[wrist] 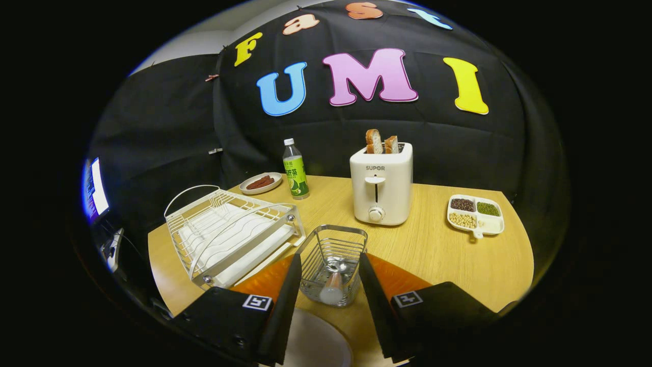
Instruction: Take the plate from the dish rack, then take the spoon from the basket and place it into the plate.
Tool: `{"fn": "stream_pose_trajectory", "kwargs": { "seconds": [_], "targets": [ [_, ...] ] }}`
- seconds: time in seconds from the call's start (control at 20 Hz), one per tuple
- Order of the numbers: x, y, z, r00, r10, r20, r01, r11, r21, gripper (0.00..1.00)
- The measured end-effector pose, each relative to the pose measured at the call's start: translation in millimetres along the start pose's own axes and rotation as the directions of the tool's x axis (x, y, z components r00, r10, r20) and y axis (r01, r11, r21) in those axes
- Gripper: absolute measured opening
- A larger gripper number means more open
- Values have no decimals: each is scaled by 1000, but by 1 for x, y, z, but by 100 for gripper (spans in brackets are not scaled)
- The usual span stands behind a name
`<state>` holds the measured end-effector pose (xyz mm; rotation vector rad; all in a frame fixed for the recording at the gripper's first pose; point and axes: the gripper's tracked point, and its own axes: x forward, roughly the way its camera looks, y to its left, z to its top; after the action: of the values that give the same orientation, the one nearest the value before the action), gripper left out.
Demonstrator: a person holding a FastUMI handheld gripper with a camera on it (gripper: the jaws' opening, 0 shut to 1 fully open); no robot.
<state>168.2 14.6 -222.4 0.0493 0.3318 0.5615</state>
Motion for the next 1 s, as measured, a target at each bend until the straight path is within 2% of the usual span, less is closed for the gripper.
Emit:
{"fn": "stream_pose_trajectory", "kwargs": {
  "seconds": [0.1, 0.15, 0.3, 0.35, 0.55, 0.6, 0.7, 1.0],
  "targets": [
    [5, -6, 1, 1000, -20, -3, 20, 1000, -11, 71],
    [6, -9, 1, 999, -33, 1, 33, 999, -14, 68],
    [11, -15, 0, 999, -53, -8, 53, 999, -3, 42],
    [11, -16, 0, 998, -54, -12, 54, 999, 3, 39],
    [13, -21, 4, 997, -81, -4, 81, 996, -25, 39],
    [13, -21, 5, 996, -87, -6, 86, 996, -26, 33],
    [14, -22, 6, 996, -94, -10, 93, 995, -20, 30],
    [15, -24, 11, 993, -118, 0, 118, 992, -35, 30]
  ]
}}
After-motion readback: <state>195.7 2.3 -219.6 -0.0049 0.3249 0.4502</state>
